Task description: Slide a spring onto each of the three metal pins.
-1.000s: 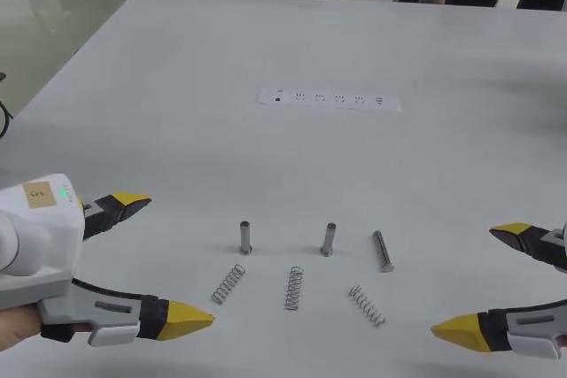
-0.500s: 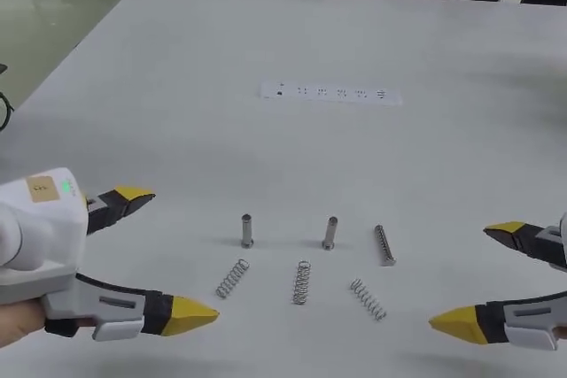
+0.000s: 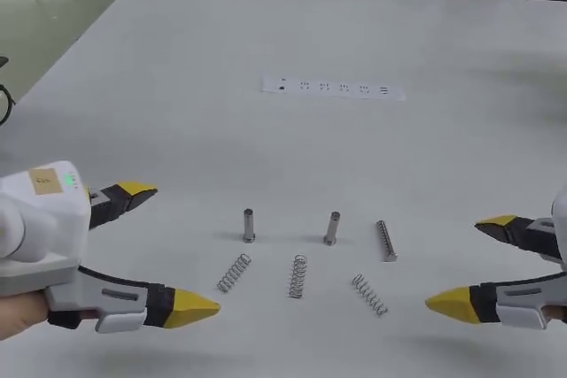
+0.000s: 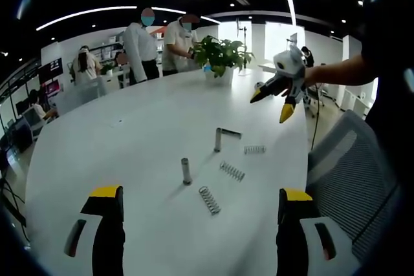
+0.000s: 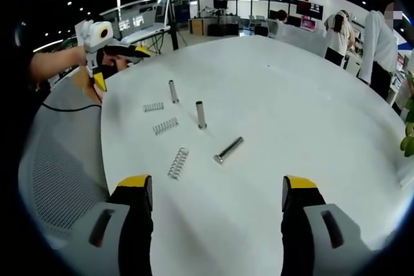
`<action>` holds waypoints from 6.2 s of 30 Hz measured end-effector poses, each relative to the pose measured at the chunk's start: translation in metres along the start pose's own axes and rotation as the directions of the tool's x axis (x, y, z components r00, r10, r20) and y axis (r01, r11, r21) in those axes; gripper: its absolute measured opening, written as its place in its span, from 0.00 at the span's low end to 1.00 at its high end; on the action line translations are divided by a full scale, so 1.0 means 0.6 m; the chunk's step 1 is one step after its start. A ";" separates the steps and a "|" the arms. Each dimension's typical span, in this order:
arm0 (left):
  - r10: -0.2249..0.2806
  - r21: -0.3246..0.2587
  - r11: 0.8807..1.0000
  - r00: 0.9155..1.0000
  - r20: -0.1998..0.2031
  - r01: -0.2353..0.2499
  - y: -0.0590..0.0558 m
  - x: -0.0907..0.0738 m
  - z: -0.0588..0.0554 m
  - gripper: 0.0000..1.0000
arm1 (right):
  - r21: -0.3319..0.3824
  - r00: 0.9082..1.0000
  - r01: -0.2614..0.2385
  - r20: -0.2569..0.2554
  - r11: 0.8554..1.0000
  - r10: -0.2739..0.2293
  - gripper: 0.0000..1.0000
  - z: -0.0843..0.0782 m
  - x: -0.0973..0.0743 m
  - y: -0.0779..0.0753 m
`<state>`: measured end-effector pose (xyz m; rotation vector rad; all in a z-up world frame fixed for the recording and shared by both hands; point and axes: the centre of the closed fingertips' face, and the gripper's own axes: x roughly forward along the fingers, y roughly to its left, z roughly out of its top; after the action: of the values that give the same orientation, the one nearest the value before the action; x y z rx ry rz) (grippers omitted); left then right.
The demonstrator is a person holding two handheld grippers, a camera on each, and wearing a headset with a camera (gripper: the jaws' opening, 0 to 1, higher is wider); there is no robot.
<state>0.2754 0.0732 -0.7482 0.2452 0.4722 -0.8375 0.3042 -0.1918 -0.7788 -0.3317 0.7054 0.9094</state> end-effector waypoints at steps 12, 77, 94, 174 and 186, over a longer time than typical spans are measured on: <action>0.000 -0.007 1.000 1.000 0.002 0.000 0.001 0.001 -0.001 0.94 | 0.013 1.000 -0.004 -0.017 1.000 0.004 0.70 0.014 0.013 -0.008; -0.026 -0.031 0.999 0.999 -0.036 0.025 -0.003 0.005 -0.025 0.83 | 0.298 0.948 0.031 -0.311 0.954 0.066 0.19 0.030 0.150 -0.045; -0.018 -0.036 0.999 0.999 -0.043 0.017 0.003 0.002 -0.028 0.82 | 0.329 0.921 0.070 -0.384 0.942 0.065 0.16 0.013 0.171 -0.055; -0.022 -0.039 0.999 0.999 -0.047 0.021 -0.003 0.014 -0.030 0.77 | 0.175 0.968 0.090 -0.245 0.980 -0.045 0.05 0.039 0.129 -0.065; -0.022 -0.037 0.999 0.999 -0.050 0.020 -0.004 0.015 -0.031 0.77 | 0.149 0.982 0.095 -0.176 0.984 -0.068 0.04 0.048 0.119 -0.065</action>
<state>0.2734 0.0730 -0.7688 0.2279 0.5375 -0.8442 0.3772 -0.1558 -0.8075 -0.2980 0.9091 0.7479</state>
